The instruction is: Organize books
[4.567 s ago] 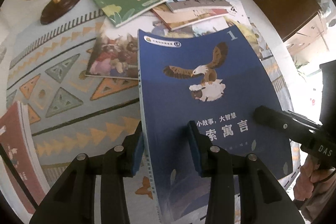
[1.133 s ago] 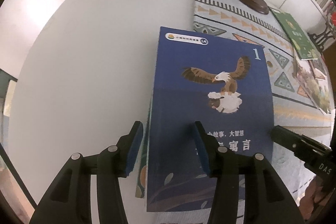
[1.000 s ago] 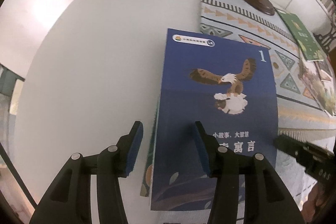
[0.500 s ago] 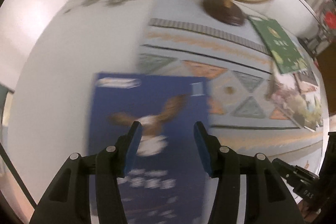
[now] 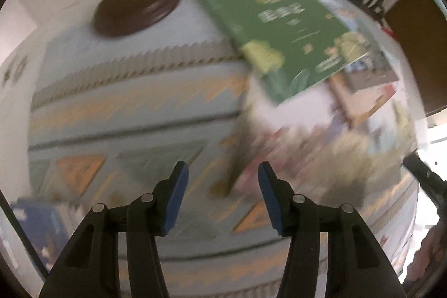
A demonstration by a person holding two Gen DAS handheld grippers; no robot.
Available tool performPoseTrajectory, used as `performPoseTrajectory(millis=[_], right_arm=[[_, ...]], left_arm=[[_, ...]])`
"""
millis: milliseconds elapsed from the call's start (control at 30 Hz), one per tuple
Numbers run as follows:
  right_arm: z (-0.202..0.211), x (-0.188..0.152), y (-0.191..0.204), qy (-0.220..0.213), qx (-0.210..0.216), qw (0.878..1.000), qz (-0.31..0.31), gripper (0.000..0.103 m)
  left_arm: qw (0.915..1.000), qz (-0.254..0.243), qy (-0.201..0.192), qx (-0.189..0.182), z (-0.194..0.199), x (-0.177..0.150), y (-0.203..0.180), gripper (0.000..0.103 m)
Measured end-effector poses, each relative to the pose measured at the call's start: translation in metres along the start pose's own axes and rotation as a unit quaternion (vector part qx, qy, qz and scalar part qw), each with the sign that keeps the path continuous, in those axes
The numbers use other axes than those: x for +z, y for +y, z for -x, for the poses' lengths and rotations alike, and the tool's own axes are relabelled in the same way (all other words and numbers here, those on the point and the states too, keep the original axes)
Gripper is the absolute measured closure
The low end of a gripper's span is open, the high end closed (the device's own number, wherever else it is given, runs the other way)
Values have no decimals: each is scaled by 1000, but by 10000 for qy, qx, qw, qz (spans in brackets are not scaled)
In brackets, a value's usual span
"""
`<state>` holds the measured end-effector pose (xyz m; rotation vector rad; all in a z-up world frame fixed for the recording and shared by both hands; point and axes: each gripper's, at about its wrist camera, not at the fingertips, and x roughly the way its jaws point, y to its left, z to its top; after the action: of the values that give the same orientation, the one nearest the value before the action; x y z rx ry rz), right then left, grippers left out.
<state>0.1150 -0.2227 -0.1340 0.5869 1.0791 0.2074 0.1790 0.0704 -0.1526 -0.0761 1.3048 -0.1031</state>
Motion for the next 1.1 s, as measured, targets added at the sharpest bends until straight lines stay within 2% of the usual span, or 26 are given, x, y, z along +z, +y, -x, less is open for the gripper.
performPoseTrajectory(millis=[67, 167, 233, 267, 367, 400, 467, 567, 600, 767, 833, 867, 900, 1000, 1100], right_arm=[[3, 31, -5, -232, 93, 9997, 81, 85], [-1, 76, -13, -331, 379, 9987, 97, 85], [-14, 115, -3, -285, 458, 9976, 439, 84], [-20, 123, 2, -274, 430, 9969, 597, 83], [-55, 157, 22, -97, 550, 9928, 1056, 73], [-66, 159, 23, -1, 505, 9925, 1115, 69], [-88, 162, 30, 217, 432, 9903, 1300, 63], [-122, 156, 39, 599, 375, 9843, 1619, 59], [-126, 155, 44, 505, 439, 9825, 1736, 53], [-138, 151, 55, 576, 860, 9800, 1700, 39], [-139, 146, 59, 655, 950, 9754, 1878, 38], [-139, 142, 60, 759, 1107, 9726, 1898, 38], [-140, 138, 60, 929, 1338, 9688, 1869, 37], [-129, 119, 59, 887, 1313, 9664, 2025, 37], [-121, 107, 51, 921, 1432, 9687, 1804, 37]], left_arm=[[10000, 10, -61, -60, -4, 17, -9, 48], [9988, 394, -195, -198, -14, 44, -10, 40], [9964, 753, -234, -302, -22, 57, -6, 39], [9947, 949, -252, -310, -28, 64, -3, 39], [9918, 1227, -183, -303, -43, 76, 2, 36], [9912, 1254, -327, -277, -41, 78, 1, 34], [9914, 1240, -352, -226, -44, 83, -1, 30], [9929, 1110, -416, -140, -48, 89, -6, 22], [9933, 1070, -417, -116, -50, 91, -8, 21], [9939, 978, -487, -149, -53, 92, -15, 14], [9954, 775, -451, -325, -53, 92, -20, 14], [9965, 663, -378, -328, -54, 91, -24, 8], [9976, 558, -336, -232, -55, 87, -28, 8], [9975, 537, -324, -339, -50, 71, -31, 9], [9966, 601, -249, -508, -43, 51, -28, 9]])
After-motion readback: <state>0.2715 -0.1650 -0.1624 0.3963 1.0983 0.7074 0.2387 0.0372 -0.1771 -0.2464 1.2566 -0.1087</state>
